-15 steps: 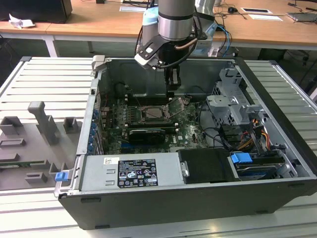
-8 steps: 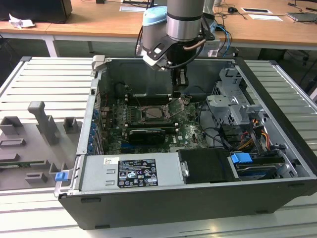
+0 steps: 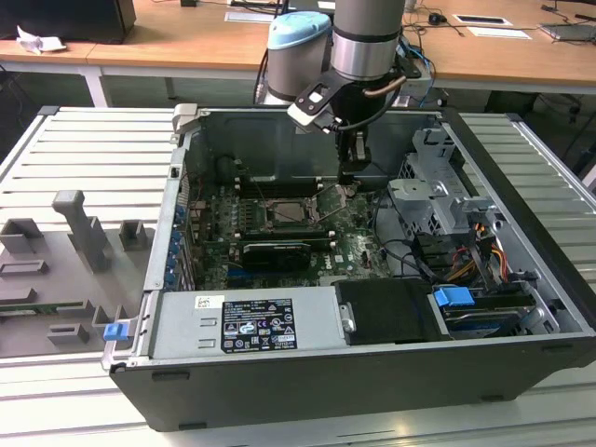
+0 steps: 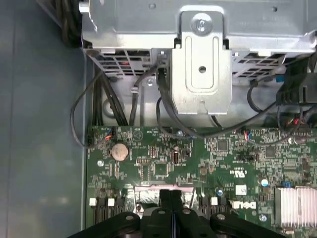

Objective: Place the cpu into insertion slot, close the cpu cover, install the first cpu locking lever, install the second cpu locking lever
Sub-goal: 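Close the cpu cover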

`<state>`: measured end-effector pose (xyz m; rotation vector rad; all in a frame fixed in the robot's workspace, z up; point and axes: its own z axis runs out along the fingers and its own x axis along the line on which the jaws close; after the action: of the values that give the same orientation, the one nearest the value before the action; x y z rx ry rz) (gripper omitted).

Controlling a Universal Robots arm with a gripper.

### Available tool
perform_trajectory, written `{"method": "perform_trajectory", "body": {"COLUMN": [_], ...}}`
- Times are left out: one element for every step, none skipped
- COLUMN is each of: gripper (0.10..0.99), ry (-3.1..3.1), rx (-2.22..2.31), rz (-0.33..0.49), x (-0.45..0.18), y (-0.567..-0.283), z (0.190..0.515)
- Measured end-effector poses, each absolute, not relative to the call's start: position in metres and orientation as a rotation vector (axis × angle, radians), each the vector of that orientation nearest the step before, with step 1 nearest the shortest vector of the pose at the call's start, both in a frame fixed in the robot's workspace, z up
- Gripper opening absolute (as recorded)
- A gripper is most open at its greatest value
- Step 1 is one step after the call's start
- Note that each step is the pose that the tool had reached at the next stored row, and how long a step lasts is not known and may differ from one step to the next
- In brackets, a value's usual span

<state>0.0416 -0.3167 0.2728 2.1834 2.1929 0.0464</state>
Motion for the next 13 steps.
{"method": "perform_trajectory", "body": {"gripper": [0.106,0.106,0.106,0.106,0.106,0.106,0.106,0.106,0.106,0.106,0.106,0.106,0.106], "ry": [2.193,2.193,2.193,2.193,2.193,2.193,2.193,2.193,2.193,2.193,2.193,2.193,2.193], "rx": [2.183,2.183,2.183,2.183,2.183,2.183,2.184,2.184,2.184,2.183,2.183,2.184,2.183], "rz": [0.046,0.046,0.046,0.046,0.046,0.046,0.046,0.046,0.046,0.046,0.046,0.046,0.046], "x": [0.044,0.045,0.048,0.049,0.05,0.051,0.052,0.052,0.053,0.054,0.055,0.055,0.056], "y": [-0.317,-0.317,-0.317,-0.317,-0.317,-0.317,-0.317,-0.317,-0.317,-0.317,-0.317,-0.317,-0.317], "z": [0.273,0.273,0.272,0.272,0.271,0.271,0.271,0.27,0.269,0.267,0.264,0.262,0.261]}}
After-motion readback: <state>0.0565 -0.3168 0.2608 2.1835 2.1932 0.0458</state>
